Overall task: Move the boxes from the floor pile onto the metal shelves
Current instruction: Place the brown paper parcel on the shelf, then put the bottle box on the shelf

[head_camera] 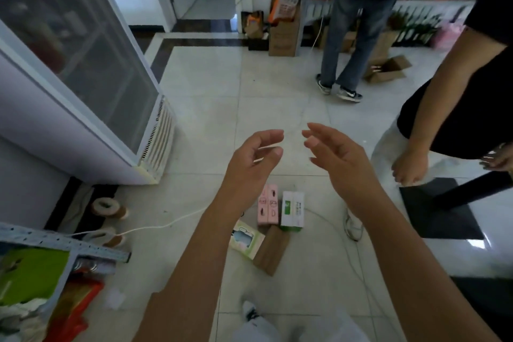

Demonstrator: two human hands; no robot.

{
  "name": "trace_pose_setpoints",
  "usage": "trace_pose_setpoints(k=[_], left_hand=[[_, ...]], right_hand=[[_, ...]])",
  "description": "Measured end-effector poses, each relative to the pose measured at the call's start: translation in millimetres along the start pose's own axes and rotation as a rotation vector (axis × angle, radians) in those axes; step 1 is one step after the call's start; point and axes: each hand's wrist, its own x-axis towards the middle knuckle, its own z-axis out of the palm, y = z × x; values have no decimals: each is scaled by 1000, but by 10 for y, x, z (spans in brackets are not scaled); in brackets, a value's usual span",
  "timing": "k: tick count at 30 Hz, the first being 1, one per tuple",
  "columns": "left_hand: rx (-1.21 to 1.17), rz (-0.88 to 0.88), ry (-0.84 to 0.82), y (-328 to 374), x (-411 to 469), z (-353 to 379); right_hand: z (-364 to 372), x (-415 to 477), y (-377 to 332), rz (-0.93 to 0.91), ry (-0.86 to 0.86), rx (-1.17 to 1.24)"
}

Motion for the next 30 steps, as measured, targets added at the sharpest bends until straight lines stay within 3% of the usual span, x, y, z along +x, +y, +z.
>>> trace_pose_setpoints(k=[8, 15, 23, 30], left_hand=[[-47, -185, 54, -465, 694, 46], [-145, -477, 341, -1334, 1221, 157], [-382, -956, 734, -3237, 1329, 435], [-402, -1247, 882, -5261, 1046, 455]], right_hand=[[70, 808, 441, 129, -86, -35], [331, 1894, 1178, 271, -350, -57], [927, 2893, 3008, 535, -543, -248], [1867, 2788, 4706, 614, -749, -459]])
